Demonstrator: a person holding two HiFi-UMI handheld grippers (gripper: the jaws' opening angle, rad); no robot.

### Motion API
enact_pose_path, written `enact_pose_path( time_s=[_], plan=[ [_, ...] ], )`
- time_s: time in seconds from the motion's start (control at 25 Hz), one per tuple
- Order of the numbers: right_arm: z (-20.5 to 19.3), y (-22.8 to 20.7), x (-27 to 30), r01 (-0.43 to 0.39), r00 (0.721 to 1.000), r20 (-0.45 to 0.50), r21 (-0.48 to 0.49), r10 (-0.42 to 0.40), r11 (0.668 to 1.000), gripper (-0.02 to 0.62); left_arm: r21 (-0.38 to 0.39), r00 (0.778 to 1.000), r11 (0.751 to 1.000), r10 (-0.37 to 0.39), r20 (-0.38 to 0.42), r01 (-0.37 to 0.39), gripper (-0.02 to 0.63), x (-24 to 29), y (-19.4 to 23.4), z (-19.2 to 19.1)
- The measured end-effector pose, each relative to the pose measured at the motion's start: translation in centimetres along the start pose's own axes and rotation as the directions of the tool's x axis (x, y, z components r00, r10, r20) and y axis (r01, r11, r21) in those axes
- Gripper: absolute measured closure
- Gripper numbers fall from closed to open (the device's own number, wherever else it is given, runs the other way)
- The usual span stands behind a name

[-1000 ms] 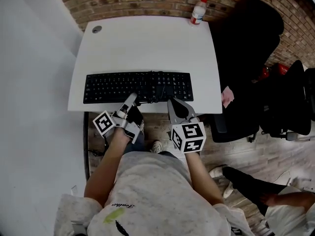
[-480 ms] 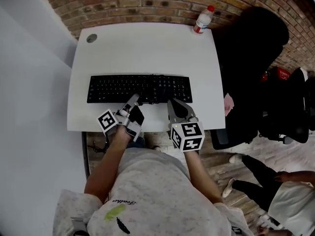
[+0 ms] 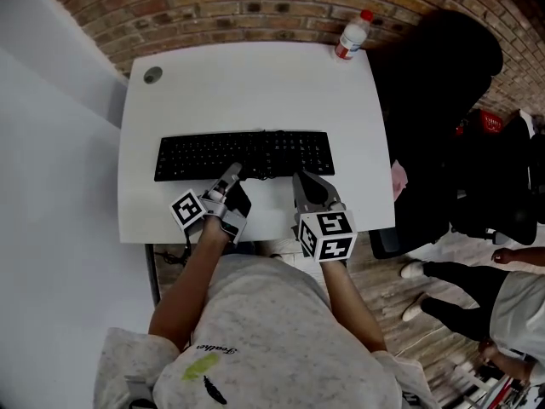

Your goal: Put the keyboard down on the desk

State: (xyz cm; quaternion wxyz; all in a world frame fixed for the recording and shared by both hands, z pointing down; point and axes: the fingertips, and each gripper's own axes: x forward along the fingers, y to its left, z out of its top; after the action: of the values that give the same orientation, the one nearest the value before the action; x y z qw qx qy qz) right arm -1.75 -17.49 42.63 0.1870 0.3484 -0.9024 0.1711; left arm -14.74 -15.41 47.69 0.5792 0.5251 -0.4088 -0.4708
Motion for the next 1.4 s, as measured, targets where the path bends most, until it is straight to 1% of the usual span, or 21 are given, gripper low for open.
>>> enact_pose_path(
  time_s=[0.28,0.44,0.56,0.72,0.84,0.96,1.08,1.2,1.4],
  plan=[
    [-0.3,0.4,0.0,-0.002,1.000,-0.012,0.015,0.003,1.000,0.584,-0.018,0.998,0.998,0.056,0.020,-0.056,0.505,-0.2,0.3,0.3],
    [-0.6,0.8,0.0,-0.014,1.000,-0.004,0.019,0.014,1.000,0.583,-0.024,0.993,0.994,0.110,0.047,-0.109,0.426,-0.5,1.1,0.3],
    [-0.8,1.1,-0.1,-0.019,1.000,-0.008,0.022,0.019,1.000,0.584,-0.024,0.986,0.987,0.158,0.059,-0.157,0.405,-0.7,1.7,0.6],
    [-1.2,1.2,-0.2,-0.023,1.000,-0.011,0.028,0.023,0.999,0.583,-0.010,0.980,0.982,0.189,0.061,-0.189,0.358,-0.6,1.6,0.6],
    [-1.4,1.1,-0.4,-0.023,1.000,-0.013,0.035,0.024,0.999,0.583,-0.015,0.977,0.978,0.207,0.055,-0.206,0.333,-0.6,1.6,0.5],
    [-1.6,0.9,-0.6,-0.024,1.000,-0.017,0.038,0.025,0.999,0.584,-0.017,0.972,0.973,0.232,0.034,-0.232,0.325,-0.5,1.6,0.3],
    [-1.7,0.7,-0.7,-0.027,1.000,-0.013,0.041,0.028,0.999,0.583,0.005,0.964,0.964,0.266,-0.001,-0.266,0.314,-0.4,1.8,-0.2],
    [-1.9,0.7,-0.9,-0.032,0.999,-0.010,0.046,0.033,0.998,0.583,0.026,0.955,0.955,0.295,-0.019,-0.295,0.302,-0.5,1.9,-0.6],
    [-2.2,1.1,-1.1,-0.041,0.999,-0.007,0.049,0.042,0.998,0.583,0.031,0.946,0.947,0.322,-0.040,-0.320,0.285,-1.4,2.1,-1.0]
  ],
)
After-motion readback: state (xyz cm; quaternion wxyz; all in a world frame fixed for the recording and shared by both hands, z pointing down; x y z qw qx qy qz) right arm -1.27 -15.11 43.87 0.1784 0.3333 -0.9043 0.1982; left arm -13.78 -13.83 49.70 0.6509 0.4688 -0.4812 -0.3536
